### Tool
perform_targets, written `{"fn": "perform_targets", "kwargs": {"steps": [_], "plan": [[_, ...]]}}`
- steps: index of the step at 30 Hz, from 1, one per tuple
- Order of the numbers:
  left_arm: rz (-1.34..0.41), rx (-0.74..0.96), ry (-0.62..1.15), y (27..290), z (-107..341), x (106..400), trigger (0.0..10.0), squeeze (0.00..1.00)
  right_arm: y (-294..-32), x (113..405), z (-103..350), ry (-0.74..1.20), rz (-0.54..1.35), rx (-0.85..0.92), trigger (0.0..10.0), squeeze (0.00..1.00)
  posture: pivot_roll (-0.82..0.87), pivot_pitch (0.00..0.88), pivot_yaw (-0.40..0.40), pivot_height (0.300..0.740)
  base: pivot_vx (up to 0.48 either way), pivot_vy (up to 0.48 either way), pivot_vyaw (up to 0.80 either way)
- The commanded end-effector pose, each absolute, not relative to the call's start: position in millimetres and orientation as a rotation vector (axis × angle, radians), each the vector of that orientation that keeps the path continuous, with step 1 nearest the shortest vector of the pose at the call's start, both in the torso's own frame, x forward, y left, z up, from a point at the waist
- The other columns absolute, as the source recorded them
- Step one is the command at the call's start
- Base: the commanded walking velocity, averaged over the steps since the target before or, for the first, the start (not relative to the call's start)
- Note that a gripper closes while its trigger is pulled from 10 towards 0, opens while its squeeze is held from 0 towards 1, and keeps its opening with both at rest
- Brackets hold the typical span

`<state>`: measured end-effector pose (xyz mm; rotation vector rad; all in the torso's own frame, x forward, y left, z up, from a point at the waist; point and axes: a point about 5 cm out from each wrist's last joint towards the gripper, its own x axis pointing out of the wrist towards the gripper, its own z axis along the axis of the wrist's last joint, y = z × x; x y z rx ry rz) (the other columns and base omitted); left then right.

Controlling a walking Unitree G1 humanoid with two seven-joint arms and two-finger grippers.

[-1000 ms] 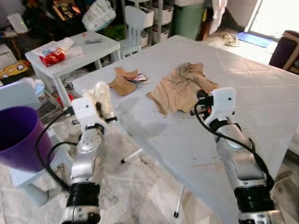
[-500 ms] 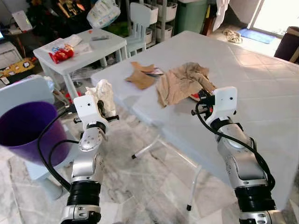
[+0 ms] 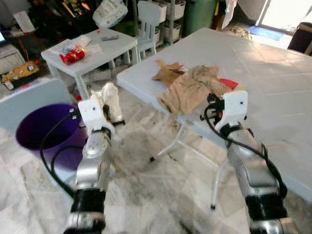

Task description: Picking trash to rubbish bin

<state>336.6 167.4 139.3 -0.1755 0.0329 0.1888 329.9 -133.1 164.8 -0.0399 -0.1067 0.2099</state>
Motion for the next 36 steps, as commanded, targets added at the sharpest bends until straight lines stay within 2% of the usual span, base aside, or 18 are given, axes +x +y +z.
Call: {"fn": "perform_targets", "kwargs": {"steps": [1,8,36], "plan": [[0.195,-0.173,0.029,169,140,337,0.0,0.00,-132,331,171,-0.131,0.216,-0.052,0.0,0.00,0.03,0.065,-0.011,0.740,0.000,0.000,0.00],[0.192,-0.169,0.022,169,141,337,0.0,0.00,-132,332,173,-0.137,0.220,-0.056,0.0,0.00,0.03,0.060,-0.011,0.740,0.000,0.000,0.22],[0.158,-0.187,0.014,158,142,339,0.0,0.00,-133,331,173,-0.137,0.221,-0.064,0.0,0.00,0.02,0.067,-0.019,0.740,0.000,0.000,0.80]]}}
